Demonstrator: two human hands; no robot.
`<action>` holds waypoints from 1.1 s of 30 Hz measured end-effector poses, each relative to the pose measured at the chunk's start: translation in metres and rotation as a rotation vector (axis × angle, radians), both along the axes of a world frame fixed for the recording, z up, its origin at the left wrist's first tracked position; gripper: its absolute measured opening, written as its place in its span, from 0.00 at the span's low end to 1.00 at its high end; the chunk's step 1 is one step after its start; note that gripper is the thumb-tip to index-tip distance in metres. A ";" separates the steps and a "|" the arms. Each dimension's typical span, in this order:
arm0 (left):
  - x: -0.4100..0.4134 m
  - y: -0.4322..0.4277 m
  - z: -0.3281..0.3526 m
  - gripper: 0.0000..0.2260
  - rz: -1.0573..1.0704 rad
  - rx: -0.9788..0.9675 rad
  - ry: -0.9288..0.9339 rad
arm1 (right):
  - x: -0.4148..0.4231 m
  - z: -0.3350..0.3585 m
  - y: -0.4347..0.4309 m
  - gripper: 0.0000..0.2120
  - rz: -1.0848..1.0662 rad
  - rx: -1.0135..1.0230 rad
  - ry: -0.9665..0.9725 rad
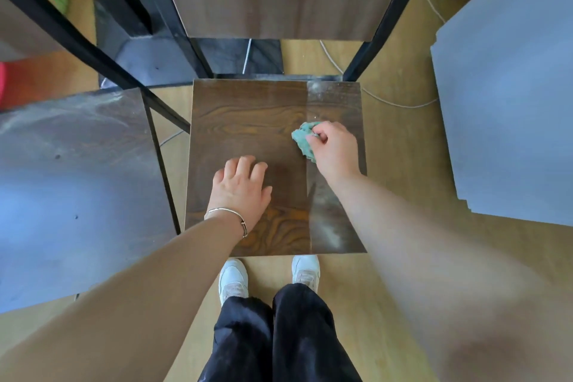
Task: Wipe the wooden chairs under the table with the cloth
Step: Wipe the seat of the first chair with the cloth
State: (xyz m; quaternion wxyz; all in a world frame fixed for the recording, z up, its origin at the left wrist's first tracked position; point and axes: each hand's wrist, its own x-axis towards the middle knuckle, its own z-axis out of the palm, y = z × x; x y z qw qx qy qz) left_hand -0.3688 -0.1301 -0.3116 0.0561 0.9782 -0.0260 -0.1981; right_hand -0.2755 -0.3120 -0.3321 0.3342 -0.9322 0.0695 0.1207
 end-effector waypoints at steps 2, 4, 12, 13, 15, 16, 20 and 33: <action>0.021 -0.001 -0.003 0.22 0.005 -0.002 -0.021 | 0.045 0.000 0.004 0.07 -0.013 -0.036 -0.027; 0.041 -0.001 -0.007 0.22 0.013 -0.001 -0.037 | 0.082 -0.003 0.009 0.08 0.001 -0.068 -0.037; 0.086 -0.002 -0.022 0.22 -0.006 -0.004 -0.067 | 0.139 -0.026 0.020 0.10 0.117 -0.255 0.035; 0.088 -0.002 -0.023 0.21 -0.004 -0.012 -0.066 | 0.138 -0.027 0.020 0.10 0.135 -0.271 0.037; 0.087 -0.002 -0.024 0.21 -0.005 -0.028 -0.054 | 0.135 -0.027 0.019 0.09 0.155 -0.297 0.037; 0.086 -0.001 -0.024 0.21 -0.009 -0.031 -0.044 | 0.132 -0.026 0.017 0.09 0.164 -0.308 0.039; 0.075 0.002 -0.020 0.21 -0.011 -0.030 -0.020 | 0.100 -0.023 0.008 0.07 0.205 -0.287 0.061; -0.003 -0.004 -0.002 0.22 -0.071 -0.024 0.053 | -0.094 -0.025 -0.031 0.04 0.408 -0.151 0.139</action>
